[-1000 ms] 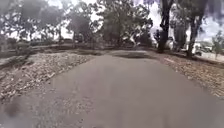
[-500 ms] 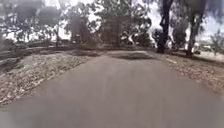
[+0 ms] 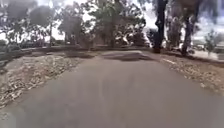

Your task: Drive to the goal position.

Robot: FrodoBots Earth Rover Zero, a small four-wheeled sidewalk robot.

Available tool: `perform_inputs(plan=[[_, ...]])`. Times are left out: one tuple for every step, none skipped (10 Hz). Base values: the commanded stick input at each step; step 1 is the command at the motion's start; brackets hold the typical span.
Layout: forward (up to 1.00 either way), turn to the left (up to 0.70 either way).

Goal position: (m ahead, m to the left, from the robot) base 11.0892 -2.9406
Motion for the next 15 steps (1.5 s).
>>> perform_inputs(plan=[[0.7,-0.01],[0.7,-0.35],[0.7,-0.35],[0.7,-0.35],[0.7,-0.35],[0.7,-0.04],[0.7,-0.06],[0.7,-0.08],[0.7,-0.1],[0.7,-0.06],[0.7,-0.15],[0.7,-0.24],[0.7,-0.32],[0.7,-0.27],[0.7,-0.18]])
